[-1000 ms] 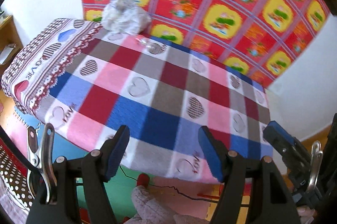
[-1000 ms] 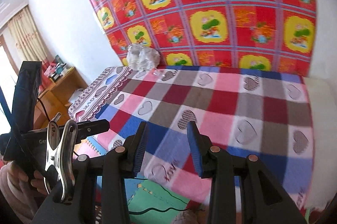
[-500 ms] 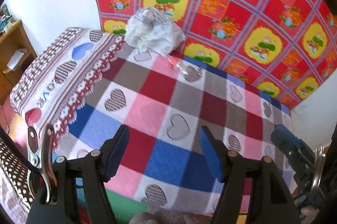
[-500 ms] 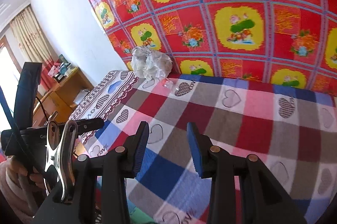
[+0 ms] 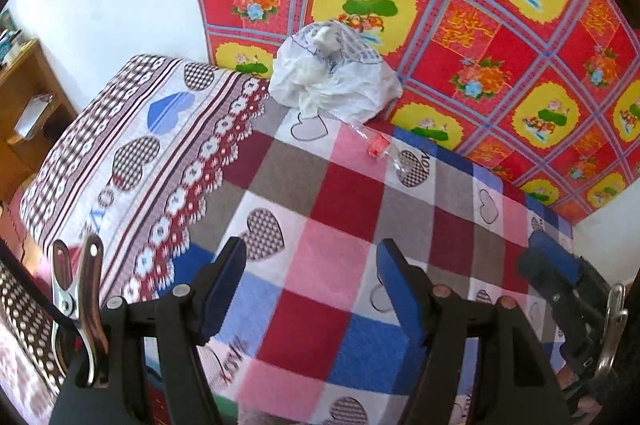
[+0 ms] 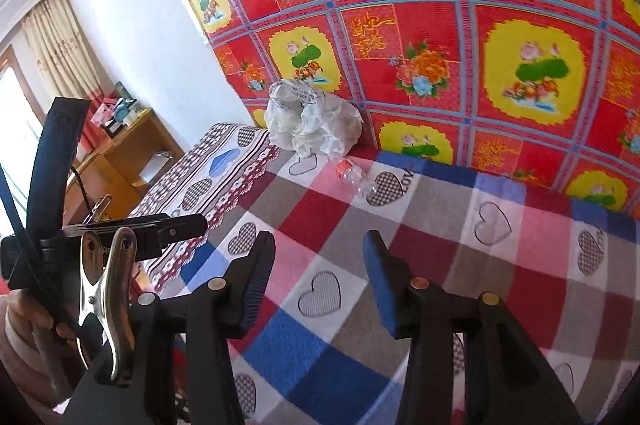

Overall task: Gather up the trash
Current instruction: 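Close the left tool on the white plastic bag while the right tool grasps the clear bottle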

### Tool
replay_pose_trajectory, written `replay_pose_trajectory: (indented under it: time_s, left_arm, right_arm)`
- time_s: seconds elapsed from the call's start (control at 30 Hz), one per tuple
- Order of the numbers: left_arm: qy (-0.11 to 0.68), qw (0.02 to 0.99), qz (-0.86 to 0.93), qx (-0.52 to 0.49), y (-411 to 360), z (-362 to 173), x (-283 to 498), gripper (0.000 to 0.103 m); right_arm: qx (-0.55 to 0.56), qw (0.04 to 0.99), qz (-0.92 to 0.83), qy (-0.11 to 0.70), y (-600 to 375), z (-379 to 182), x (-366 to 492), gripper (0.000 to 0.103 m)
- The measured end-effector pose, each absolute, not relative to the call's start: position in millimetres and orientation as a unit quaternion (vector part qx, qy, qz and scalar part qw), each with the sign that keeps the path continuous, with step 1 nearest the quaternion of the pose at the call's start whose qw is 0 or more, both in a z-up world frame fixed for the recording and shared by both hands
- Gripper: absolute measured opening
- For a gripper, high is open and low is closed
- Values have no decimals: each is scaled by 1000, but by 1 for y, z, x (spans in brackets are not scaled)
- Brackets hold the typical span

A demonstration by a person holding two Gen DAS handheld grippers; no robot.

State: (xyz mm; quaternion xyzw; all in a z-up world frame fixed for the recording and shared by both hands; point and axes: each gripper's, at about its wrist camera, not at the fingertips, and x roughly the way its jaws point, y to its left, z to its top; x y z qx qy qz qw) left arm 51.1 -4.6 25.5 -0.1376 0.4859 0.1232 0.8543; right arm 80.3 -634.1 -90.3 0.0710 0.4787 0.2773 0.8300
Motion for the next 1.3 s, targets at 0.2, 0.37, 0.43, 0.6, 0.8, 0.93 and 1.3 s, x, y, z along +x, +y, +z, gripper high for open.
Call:
replay_pose_trajectory:
  time_s: [0.2,0.37,0.43,0.6,0.8,0.93,1.3]
  left_arm:
    - [489,859,97,-117,23,20,84,71]
    - [495,861,70,-98,42,13,114,71]
    - [494,863,59,-92,51,9,126,71]
    - [497,864,44,-70,68,-1,153,71]
    - [500,862,26,-83,89,-11,186,71]
    - [494,865,19,-83,95,-16,205,71]
    - [474,879,-7,-46,95,-28,250,71]
  right_arm:
    - [65,834,249,489,-601,-100,101,47]
    - [57,835,226,498,-578,-112,120,47]
    - [54,836,218,502,-568,-119,129,47]
    - [46,835,199,511,-552,-140,151,49]
    - [29,828,182,529,-538,-167,175,50]
    - [2,824,175,539,-529,-184,190,53]
    - [-43,809,184,557,-514,-216,216,54]
